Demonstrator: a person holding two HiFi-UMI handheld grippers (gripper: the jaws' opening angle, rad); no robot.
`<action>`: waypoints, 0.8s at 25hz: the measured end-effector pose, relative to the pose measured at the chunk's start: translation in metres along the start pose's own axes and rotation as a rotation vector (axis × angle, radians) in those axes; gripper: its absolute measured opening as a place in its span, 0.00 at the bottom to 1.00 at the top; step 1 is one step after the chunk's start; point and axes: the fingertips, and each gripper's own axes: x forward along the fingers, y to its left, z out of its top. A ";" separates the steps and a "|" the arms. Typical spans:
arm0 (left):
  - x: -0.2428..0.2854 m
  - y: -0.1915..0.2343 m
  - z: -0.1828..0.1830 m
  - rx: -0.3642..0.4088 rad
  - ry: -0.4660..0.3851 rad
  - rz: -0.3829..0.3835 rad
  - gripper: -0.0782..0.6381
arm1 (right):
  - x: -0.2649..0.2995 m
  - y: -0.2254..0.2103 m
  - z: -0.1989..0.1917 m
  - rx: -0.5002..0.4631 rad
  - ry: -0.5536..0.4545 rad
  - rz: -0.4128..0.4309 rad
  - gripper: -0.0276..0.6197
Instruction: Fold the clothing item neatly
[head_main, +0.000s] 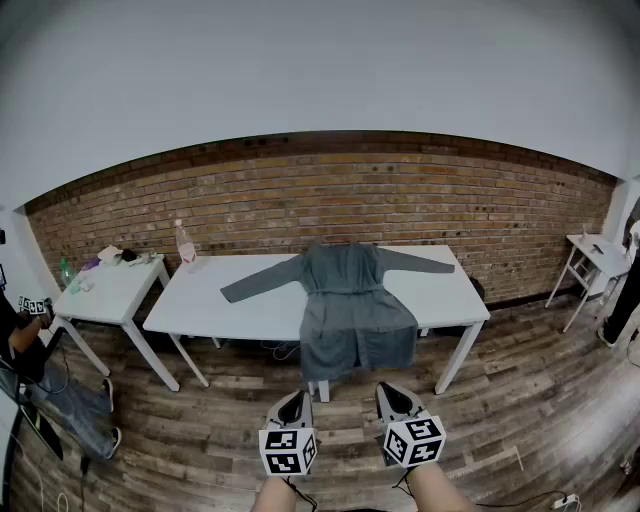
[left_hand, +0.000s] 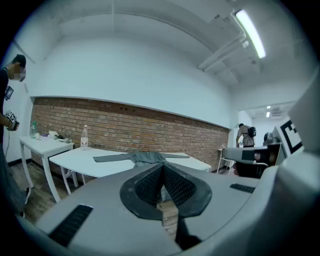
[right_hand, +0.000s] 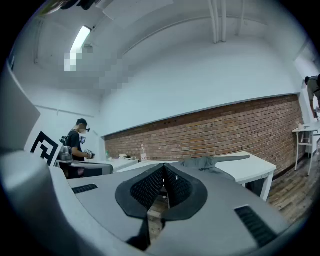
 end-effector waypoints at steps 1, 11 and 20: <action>0.001 0.008 0.002 0.003 -0.002 -0.004 0.11 | 0.004 0.004 0.000 -0.004 -0.002 -0.007 0.04; 0.009 0.052 -0.017 -0.007 0.040 -0.049 0.11 | 0.030 0.041 -0.023 -0.160 0.051 -0.043 0.04; 0.041 0.066 -0.009 0.024 0.042 -0.028 0.11 | 0.074 0.008 -0.019 -0.028 0.032 -0.038 0.04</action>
